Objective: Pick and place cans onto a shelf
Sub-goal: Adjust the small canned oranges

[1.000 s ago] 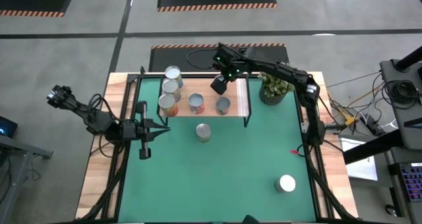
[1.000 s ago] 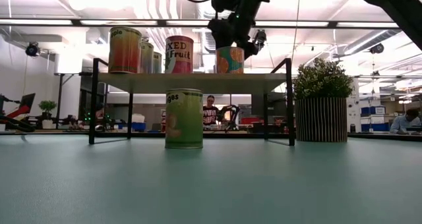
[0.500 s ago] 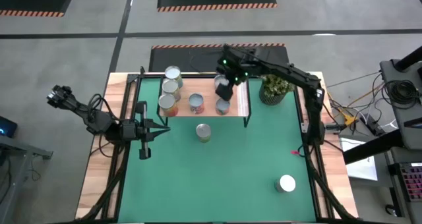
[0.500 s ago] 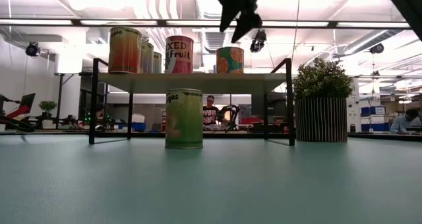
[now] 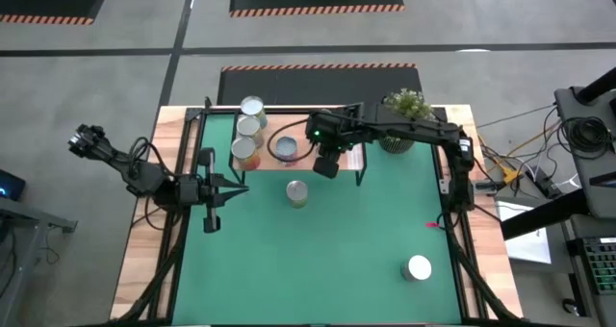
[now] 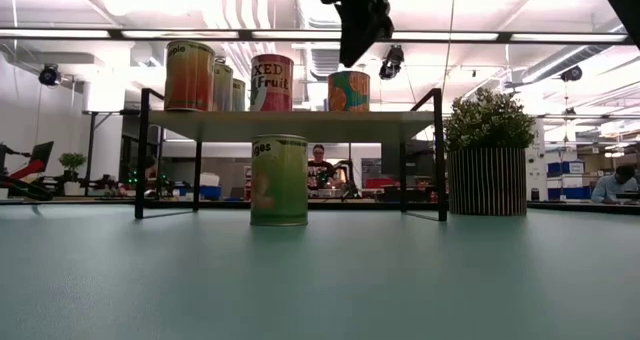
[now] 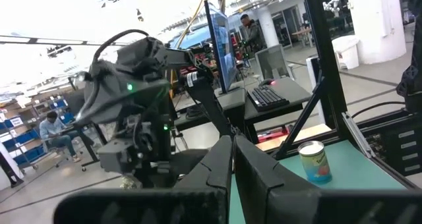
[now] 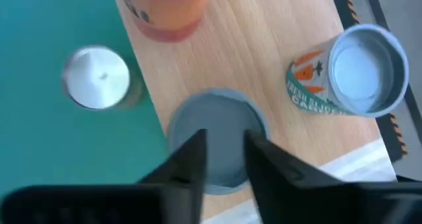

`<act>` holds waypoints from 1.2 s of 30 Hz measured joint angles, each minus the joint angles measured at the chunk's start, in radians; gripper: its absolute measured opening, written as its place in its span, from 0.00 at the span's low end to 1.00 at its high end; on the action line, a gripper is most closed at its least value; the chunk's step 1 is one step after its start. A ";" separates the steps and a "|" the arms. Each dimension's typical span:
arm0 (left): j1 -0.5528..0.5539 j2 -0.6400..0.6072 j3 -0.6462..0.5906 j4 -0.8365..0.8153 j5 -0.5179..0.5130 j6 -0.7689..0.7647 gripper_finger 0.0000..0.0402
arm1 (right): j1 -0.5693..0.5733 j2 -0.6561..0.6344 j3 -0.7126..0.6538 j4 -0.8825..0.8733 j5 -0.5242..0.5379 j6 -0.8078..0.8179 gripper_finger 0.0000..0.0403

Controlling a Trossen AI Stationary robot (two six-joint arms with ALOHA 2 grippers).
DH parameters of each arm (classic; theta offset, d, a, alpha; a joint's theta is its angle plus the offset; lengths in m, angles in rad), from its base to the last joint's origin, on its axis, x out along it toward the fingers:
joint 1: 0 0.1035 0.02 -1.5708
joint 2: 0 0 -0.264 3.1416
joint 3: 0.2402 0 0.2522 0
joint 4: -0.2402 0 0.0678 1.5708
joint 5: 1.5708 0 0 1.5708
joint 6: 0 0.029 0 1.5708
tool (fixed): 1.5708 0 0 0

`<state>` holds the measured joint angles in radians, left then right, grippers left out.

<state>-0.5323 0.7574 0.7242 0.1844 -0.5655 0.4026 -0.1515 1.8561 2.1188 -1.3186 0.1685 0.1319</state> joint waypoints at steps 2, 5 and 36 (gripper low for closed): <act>0.000 0.000 0.000 0.000 0.000 0.000 0.00 | -0.001 0.000 -0.019 0.013 0.014 -0.005 0.12; -0.001 0.000 0.000 0.000 0.000 0.000 0.00 | -0.004 0.000 -0.042 0.036 0.017 -0.023 0.04; -0.001 0.000 0.000 0.001 0.000 0.000 0.00 | -0.017 0.004 -0.106 0.142 0.014 -0.045 0.03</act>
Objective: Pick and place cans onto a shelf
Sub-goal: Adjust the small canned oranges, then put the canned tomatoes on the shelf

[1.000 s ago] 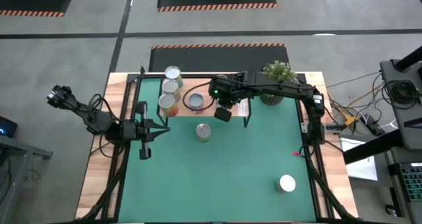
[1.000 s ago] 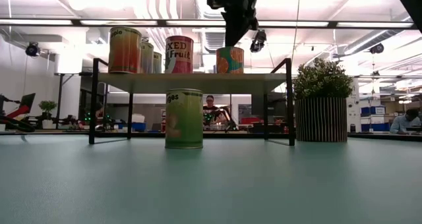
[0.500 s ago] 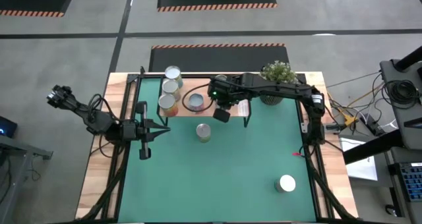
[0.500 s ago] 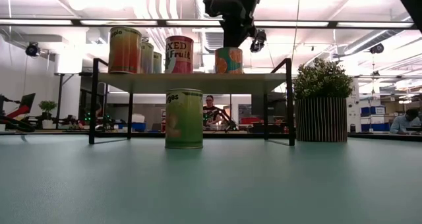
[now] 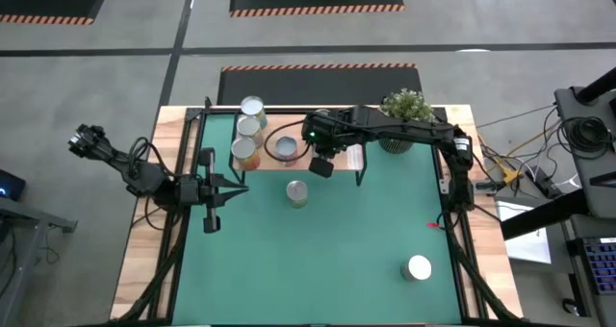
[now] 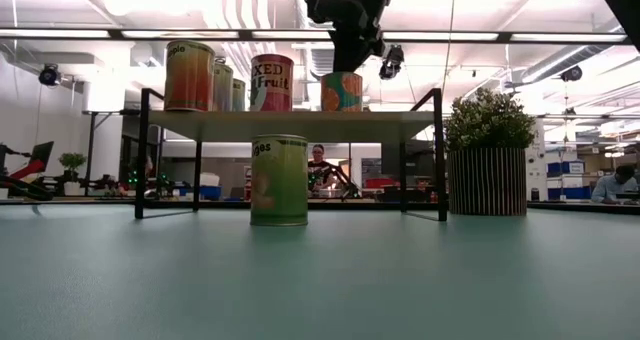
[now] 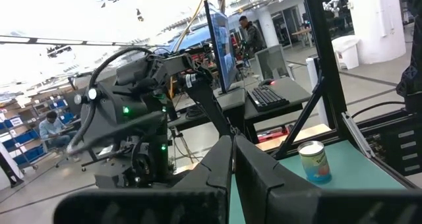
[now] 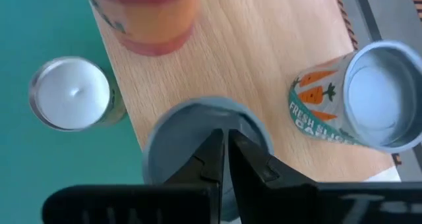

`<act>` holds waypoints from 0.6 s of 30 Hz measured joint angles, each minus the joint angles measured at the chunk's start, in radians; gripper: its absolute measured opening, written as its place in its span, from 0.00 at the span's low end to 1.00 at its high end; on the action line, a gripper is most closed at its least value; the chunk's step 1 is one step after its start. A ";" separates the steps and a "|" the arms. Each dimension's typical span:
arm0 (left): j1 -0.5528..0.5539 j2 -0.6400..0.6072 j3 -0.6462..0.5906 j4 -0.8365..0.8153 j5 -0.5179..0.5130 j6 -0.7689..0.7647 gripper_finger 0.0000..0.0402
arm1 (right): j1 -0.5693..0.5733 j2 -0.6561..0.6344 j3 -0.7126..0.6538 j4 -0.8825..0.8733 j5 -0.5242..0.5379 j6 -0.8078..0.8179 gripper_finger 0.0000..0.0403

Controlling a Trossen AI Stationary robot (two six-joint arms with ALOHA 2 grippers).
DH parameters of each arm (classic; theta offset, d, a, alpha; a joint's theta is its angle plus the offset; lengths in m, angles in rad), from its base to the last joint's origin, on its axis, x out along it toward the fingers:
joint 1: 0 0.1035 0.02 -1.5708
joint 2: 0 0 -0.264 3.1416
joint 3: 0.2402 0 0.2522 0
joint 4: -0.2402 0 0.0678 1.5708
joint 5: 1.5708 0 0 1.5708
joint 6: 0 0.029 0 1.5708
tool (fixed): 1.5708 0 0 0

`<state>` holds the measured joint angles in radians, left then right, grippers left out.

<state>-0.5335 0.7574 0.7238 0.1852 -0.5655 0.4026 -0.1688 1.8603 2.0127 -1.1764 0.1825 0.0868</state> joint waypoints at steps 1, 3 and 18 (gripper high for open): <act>0.000 0.000 0.000 0.000 0.000 0.000 0.00 | 0.000 0.000 0.008 0.000 0.000 0.000 0.03; 0.000 0.000 0.000 0.000 0.000 0.000 0.00 | 0.000 0.000 0.022 0.001 0.000 0.000 0.03; 0.000 0.000 0.000 0.000 0.000 0.000 0.00 | -0.020 -0.017 0.124 -0.038 0.002 -0.028 0.03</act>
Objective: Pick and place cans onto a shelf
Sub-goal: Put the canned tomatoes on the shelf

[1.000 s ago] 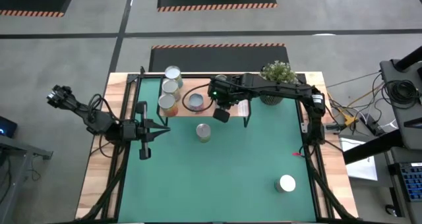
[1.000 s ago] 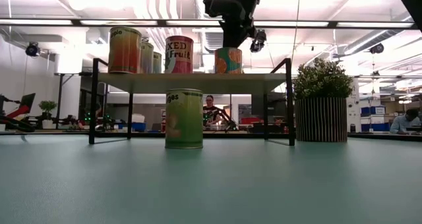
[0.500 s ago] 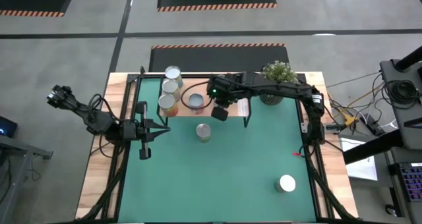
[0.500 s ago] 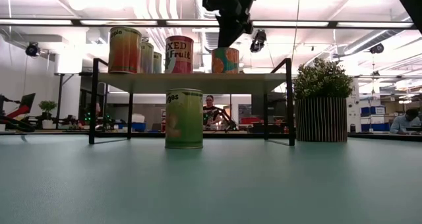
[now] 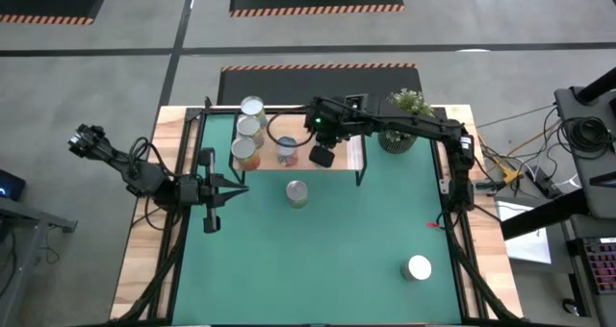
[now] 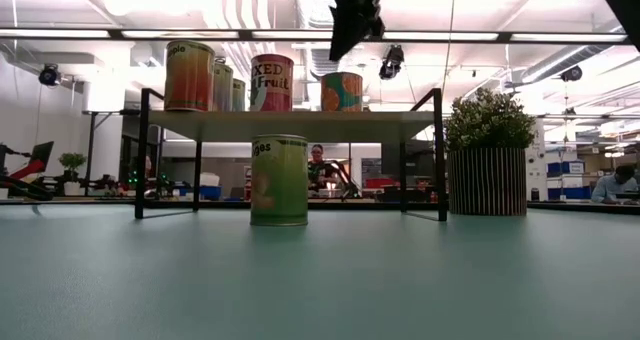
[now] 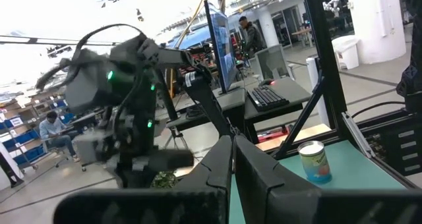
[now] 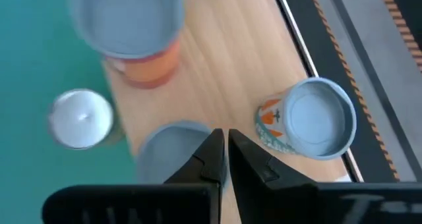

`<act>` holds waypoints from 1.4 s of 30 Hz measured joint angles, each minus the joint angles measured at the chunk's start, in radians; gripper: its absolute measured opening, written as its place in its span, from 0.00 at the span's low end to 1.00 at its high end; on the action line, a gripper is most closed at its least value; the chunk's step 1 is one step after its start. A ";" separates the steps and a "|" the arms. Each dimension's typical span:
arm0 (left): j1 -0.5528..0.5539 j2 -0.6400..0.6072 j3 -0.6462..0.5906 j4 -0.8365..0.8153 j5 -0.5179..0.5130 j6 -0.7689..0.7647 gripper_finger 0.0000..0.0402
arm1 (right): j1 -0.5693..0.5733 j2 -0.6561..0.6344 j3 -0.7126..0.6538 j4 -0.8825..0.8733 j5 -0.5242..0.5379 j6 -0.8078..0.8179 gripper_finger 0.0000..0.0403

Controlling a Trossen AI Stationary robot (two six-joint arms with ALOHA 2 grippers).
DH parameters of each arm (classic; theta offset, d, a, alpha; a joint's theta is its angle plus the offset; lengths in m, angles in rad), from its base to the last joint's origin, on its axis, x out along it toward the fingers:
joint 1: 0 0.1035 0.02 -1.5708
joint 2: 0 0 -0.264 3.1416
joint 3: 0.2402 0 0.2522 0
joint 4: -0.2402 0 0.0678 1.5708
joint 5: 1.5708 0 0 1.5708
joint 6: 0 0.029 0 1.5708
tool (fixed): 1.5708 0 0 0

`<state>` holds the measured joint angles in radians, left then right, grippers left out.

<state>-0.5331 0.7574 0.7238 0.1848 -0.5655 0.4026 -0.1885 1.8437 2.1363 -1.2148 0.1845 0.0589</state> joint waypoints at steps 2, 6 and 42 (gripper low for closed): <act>0.000 0.000 0.000 -0.002 0.000 0.001 0.00 | 0.022 -0.021 0.000 0.000 0.000 -0.003 0.03; 0.000 0.000 0.000 -0.005 0.000 0.003 0.00 | 0.085 -0.064 -0.016 0.005 0.002 -0.004 0.03; 0.000 0.014 0.000 -0.001 0.000 -0.041 0.00 | 0.723 -0.735 -1.097 0.253 -0.428 1.105 0.03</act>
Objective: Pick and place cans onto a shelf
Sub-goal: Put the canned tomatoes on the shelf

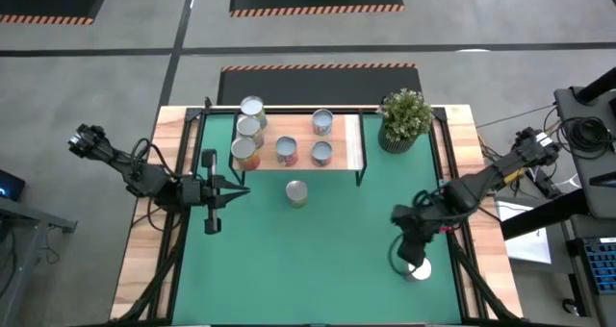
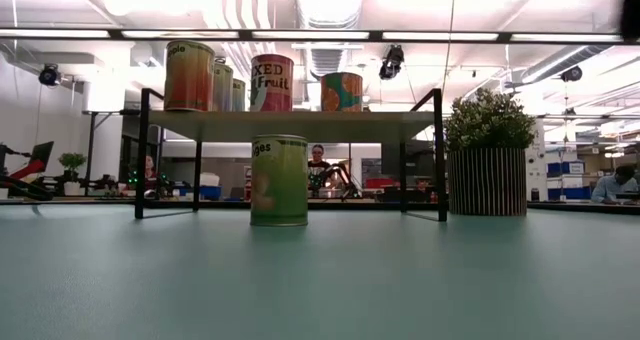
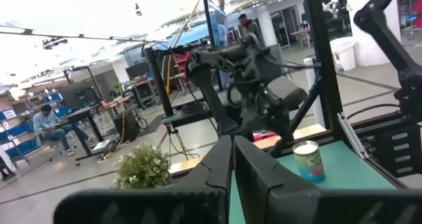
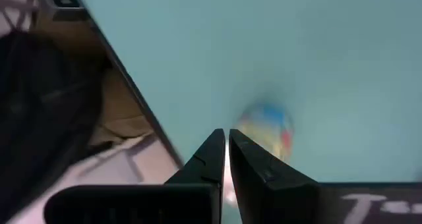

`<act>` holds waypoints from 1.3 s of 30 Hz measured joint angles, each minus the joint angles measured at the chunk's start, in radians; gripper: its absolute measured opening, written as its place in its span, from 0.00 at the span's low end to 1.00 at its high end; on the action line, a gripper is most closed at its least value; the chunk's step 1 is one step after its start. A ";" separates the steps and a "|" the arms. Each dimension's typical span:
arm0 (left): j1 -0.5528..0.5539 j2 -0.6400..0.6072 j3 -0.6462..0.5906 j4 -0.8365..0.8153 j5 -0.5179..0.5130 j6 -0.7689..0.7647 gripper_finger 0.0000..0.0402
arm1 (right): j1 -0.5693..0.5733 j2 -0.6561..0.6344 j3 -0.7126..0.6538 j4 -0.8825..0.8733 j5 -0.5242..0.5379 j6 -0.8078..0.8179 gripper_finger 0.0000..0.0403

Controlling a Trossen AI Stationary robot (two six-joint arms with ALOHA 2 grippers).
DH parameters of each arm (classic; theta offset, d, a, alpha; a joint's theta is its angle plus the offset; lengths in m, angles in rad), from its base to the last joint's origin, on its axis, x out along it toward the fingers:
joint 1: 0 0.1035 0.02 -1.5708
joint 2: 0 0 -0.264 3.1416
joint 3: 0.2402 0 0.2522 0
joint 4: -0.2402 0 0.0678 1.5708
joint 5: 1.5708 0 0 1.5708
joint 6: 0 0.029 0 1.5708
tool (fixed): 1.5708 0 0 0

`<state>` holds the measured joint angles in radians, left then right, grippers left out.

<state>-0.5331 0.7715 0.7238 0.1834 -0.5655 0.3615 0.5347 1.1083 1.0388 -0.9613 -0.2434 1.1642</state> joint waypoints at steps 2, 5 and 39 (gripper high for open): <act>0.000 0.000 0.000 0.009 0.000 0.008 0.00 | 0.045 -0.030 -0.032 0.001 -0.016 0.147 0.03; 0.000 0.000 0.000 0.019 0.000 0.013 0.00 | 0.113 -0.046 -0.051 -0.004 -0.067 0.380 0.03; 0.000 0.001 0.009 -0.005 0.000 0.022 0.00 | 0.238 0.231 0.103 -0.186 0.041 0.650 0.74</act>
<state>-0.5327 0.7727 0.7326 0.1783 -0.5655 0.3840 0.7723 1.3392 1.1416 -1.1470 -0.2023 1.8147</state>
